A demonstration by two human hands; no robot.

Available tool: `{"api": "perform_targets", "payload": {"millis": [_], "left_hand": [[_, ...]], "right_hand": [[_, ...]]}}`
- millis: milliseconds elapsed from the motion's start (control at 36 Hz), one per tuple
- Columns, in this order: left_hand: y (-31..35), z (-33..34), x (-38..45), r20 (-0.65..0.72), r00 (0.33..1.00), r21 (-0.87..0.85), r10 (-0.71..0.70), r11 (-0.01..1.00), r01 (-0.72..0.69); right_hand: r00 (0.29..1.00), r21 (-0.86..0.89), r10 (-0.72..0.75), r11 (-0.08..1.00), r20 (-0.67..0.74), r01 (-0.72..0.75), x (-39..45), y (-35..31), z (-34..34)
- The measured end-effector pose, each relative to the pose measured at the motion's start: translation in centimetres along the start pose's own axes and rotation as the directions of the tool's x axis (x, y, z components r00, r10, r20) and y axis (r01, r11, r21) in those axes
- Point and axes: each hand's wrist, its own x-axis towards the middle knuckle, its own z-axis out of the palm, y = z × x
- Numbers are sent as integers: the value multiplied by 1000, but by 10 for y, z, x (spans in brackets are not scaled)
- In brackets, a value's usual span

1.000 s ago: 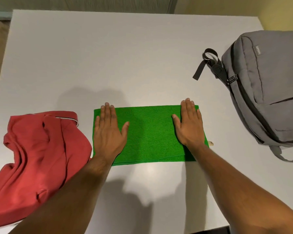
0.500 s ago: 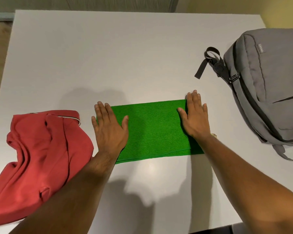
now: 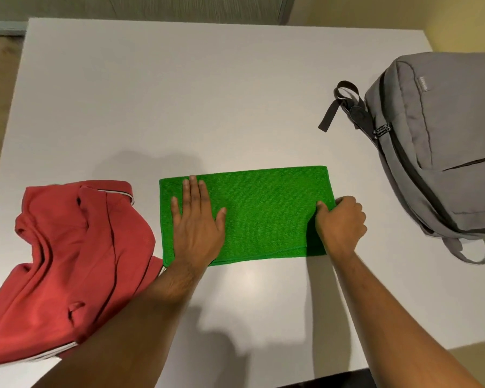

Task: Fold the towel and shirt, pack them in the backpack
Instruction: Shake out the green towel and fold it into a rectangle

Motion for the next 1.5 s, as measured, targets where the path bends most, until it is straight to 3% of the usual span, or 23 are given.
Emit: {"api": "perform_targets", "payload": {"millis": [83,167,250,333,417,472,556,639,722,833,889,944,1028,1139,1222,1306,1417,1500], "left_hand": [[1,0,0,-1,1000,7,-4,1000,4],[4,-1,0,4,1000,3,-20,1000,20],[14,-3,-1,16,998,-10,-58,998,58],[31,-6,0,68,996,-59,-60,996,64],[53,-15,6,145,989,-173,-33,983,59],[63,-21,10,117,992,-309,-42,948,77],[71,-33,16,58,991,-580,-117,804,129],[71,-47,22,71,977,-717,-201,670,190],[61,-55,34,183,946,-787,-267,537,304],[40,-50,46,361,873,-872,-329,213,441],[32,-47,49,387,853,-876,-350,150,459],[25,-44,49,355,863,-876,-360,195,442],[19,-44,50,285,888,-844,-361,345,411],[15,-47,52,254,897,-773,-363,481,414],[14,-46,52,238,902,-761,-359,509,403],[13,-46,53,230,908,-761,-351,516,392],[14,-54,56,177,912,-802,-371,483,352],[12,-58,57,126,921,-803,-370,507,313]], "right_hand": [[988,31,72,997,138,-77,12,-1,-5],[958,18,37,999,285,-44,25,-2,-12],[938,-22,-13,1000,346,22,32,-6,-25],[957,-50,-57,996,286,75,39,-10,-43],[985,-79,-135,986,108,144,43,-16,-66],[971,-110,-241,965,-10,238,42,-26,-81],[901,-132,-422,903,-98,409,30,-46,-92],[814,-156,-571,818,-106,553,3,-69,-85],[714,-179,-698,710,-54,681,-40,-86,-62],[608,-110,-793,602,26,791,-100,-95,-25],[567,-63,-821,564,66,824,-121,-91,-6],[537,-17,-836,539,113,842,-132,-82,11],[520,24,-832,534,196,845,-139,-65,28],[601,22,-780,613,176,789,-142,-41,29],[682,27,-716,693,149,721,-148,-23,27],[700,41,-710,704,74,709,-149,-9,31],[665,139,-735,651,-129,747,-150,-8,22],[578,163,-789,554,-209,816,-153,-16,16]]}}
